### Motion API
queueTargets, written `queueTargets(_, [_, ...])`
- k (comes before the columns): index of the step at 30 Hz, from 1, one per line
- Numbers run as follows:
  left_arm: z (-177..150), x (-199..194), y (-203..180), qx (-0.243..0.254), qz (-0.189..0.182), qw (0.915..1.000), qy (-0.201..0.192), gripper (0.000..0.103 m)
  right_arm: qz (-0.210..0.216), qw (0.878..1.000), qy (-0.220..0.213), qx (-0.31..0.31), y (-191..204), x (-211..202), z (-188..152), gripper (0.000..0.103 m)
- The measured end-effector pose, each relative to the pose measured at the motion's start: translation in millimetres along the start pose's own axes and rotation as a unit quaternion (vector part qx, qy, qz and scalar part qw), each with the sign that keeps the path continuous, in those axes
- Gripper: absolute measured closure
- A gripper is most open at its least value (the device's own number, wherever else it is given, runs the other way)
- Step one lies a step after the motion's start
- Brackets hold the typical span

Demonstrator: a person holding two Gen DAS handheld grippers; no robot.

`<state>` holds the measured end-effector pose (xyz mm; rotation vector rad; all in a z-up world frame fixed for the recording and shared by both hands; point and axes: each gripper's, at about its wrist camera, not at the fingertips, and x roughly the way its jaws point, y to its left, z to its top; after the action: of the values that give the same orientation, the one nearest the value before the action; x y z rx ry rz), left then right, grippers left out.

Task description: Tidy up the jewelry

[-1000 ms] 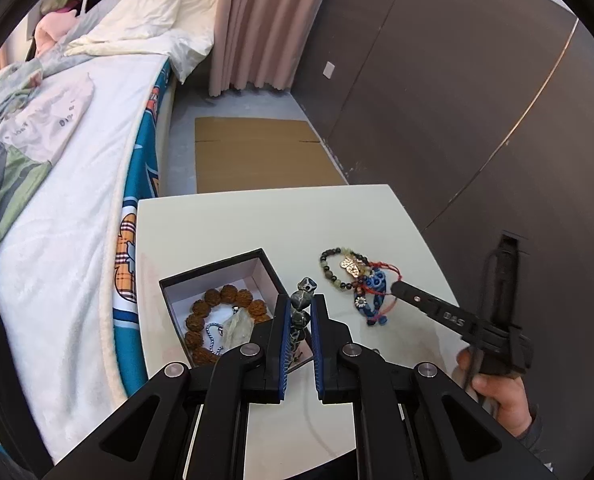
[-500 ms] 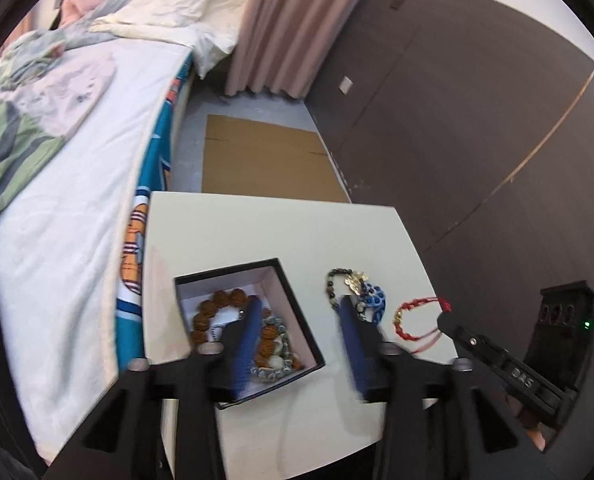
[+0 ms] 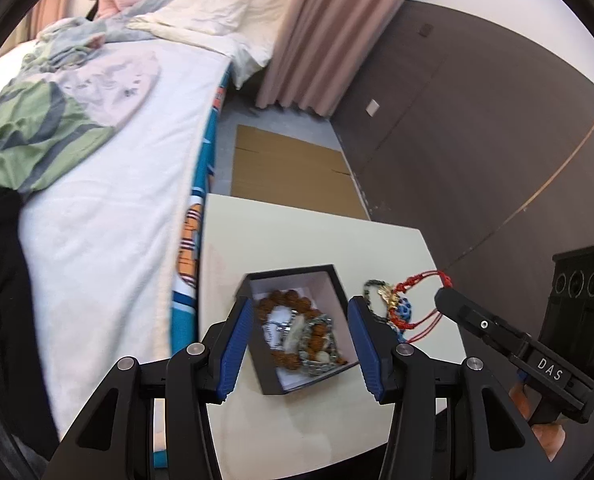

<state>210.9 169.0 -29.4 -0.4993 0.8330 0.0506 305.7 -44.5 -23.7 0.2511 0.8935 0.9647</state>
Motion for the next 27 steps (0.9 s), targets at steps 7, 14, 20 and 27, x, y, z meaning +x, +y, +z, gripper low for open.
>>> queueTargets(7, [-1.4, -8.2, 9.6, -0.005, 0.018, 0.9998, -0.005, 0.052, -0.029, 0.998, 0.05, -0.002, -0.9, 29.6, -5.4, 0.047])
queueTargets(14, [-7.5, 6.6, -11.3, 0.027, 0.019, 0.9994, 0.011, 0.052, -0.05, 0.998, -0.001, 0.031, -27.2, -18.0, -5.6, 0.042])
queueTargets(20, [-10.6, 28.4, -41.8, 0.057, 0.009, 0.9979, 0.031, 0.052, -0.082, 0.995, -0.031, 0.046, -46.9, -57.3, -0.4, 0.031])
queueTargets(27, [-12.0, 55.7, -82.0, 0.095, 0.003, 0.9942, 0.051, 0.052, -0.096, 0.99, -0.02, 0.102, -84.2, -77.4, -3.8, 0.031])
